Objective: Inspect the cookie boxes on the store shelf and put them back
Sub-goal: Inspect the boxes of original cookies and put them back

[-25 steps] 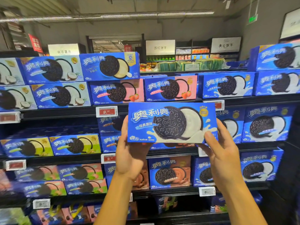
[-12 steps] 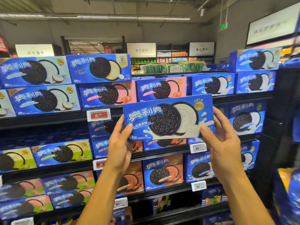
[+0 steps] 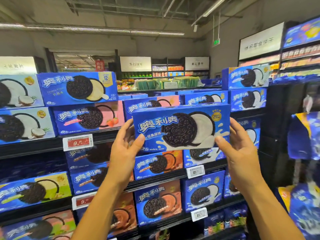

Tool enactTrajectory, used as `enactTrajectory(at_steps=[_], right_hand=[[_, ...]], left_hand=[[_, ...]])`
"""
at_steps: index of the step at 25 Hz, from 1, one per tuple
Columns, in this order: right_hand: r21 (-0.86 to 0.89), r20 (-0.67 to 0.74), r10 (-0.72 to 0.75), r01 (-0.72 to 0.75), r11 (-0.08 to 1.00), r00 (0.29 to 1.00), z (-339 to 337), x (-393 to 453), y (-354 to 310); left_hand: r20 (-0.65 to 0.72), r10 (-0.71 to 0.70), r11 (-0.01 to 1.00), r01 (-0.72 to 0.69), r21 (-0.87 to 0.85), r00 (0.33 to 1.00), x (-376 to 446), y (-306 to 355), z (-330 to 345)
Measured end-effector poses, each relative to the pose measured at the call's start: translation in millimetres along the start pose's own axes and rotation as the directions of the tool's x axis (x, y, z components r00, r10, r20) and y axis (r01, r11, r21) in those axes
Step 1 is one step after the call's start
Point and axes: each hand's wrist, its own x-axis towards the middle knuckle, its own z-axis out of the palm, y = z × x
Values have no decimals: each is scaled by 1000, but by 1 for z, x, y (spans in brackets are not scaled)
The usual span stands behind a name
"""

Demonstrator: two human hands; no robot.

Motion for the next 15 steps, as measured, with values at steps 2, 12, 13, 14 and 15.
enactTrajectory(at_steps=[2, 12, 13, 14, 15], right_hand=[[-55, 12, 6, -5, 998, 1000, -13, 24, 7], [-246, -23, -43, 36, 969, 999, -76, 160, 23], [-246, -13, -43, 38, 968, 999, -78, 174, 23], [-249, -3, -43, 41, 968, 999, -81, 189, 25], [-253, 4, -42, 42, 966, 999, -83, 204, 27]], left_hand=[[22, 54, 997, -55, 45, 998, 14, 0, 16], [10, 159, 967, -158, 202, 987, 104, -10, 121], [2, 159, 964, -156, 216, 987, 115, -12, 129], [-3, 158, 961, -153, 231, 987, 127, -14, 137], [-7, 157, 957, -150, 249, 988, 138, -16, 144]])
